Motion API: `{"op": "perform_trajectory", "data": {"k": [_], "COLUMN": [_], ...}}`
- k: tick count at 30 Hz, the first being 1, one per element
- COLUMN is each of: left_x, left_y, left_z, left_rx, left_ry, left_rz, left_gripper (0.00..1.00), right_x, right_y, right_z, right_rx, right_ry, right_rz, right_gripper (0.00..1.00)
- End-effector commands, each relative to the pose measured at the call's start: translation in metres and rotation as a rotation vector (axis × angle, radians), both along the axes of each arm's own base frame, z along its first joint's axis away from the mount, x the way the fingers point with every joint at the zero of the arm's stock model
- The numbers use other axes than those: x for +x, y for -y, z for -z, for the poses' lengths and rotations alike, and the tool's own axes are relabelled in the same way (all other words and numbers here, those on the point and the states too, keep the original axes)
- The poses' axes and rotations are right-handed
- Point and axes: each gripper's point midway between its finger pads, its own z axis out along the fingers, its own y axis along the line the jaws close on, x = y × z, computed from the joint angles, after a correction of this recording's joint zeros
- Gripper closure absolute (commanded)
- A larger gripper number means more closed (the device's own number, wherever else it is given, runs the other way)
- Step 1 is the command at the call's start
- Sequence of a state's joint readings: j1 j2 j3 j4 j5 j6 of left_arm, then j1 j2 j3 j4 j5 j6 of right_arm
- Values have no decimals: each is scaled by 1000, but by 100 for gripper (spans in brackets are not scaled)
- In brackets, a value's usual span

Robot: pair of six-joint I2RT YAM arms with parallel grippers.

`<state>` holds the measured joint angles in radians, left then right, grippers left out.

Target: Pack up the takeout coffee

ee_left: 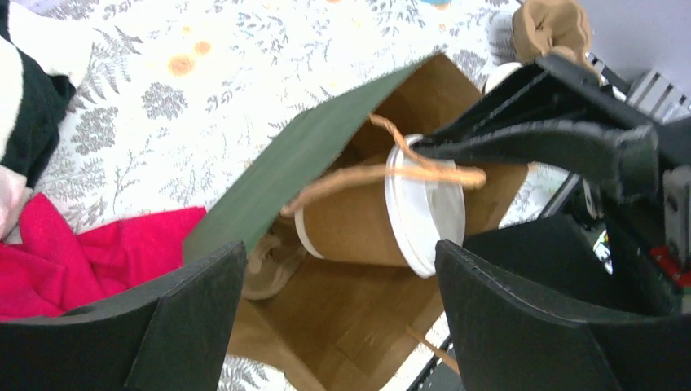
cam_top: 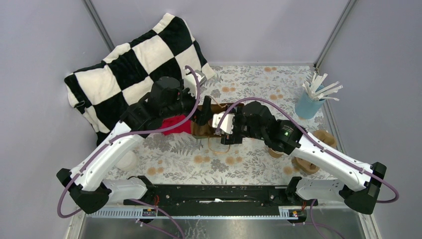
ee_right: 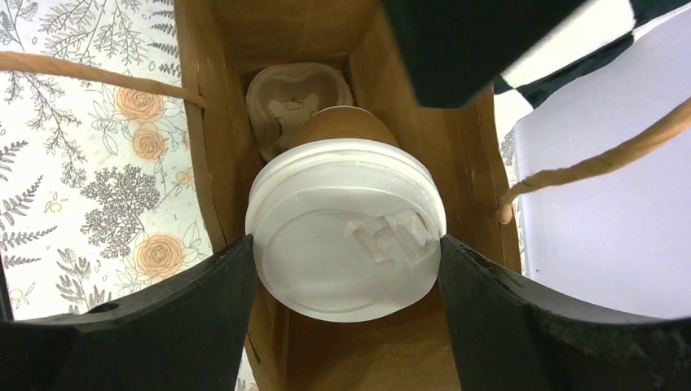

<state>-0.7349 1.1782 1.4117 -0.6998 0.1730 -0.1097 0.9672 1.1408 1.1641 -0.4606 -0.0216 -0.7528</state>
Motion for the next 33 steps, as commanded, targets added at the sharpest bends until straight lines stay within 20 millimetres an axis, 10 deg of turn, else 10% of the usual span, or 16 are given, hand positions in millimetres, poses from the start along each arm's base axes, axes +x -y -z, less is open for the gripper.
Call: {"op": "perform_trajectory", "data": {"k": [1,10,23,33], "left_x": [27,38,33,35], "left_y": [13,14,33,26], "left_z": [-34,-39,-32,-21], "left_rx": [-65,-101,-211,-218], "left_ry": [109,135,-54,-200], "left_rz": [-38,-78,-80,-147], "left_gripper": [16,26,84,92], "right_x": [-1,0,-7,-5], "right_y": [-3,3,10,17], "right_z": [-13,-9,-3,12], "right_rx": [26,9,-44,-189], "right_ry": [-4,-6,24,57], "right_rz": [-16,-6,-61,-132], "right_gripper": [26,26,28,29]}}
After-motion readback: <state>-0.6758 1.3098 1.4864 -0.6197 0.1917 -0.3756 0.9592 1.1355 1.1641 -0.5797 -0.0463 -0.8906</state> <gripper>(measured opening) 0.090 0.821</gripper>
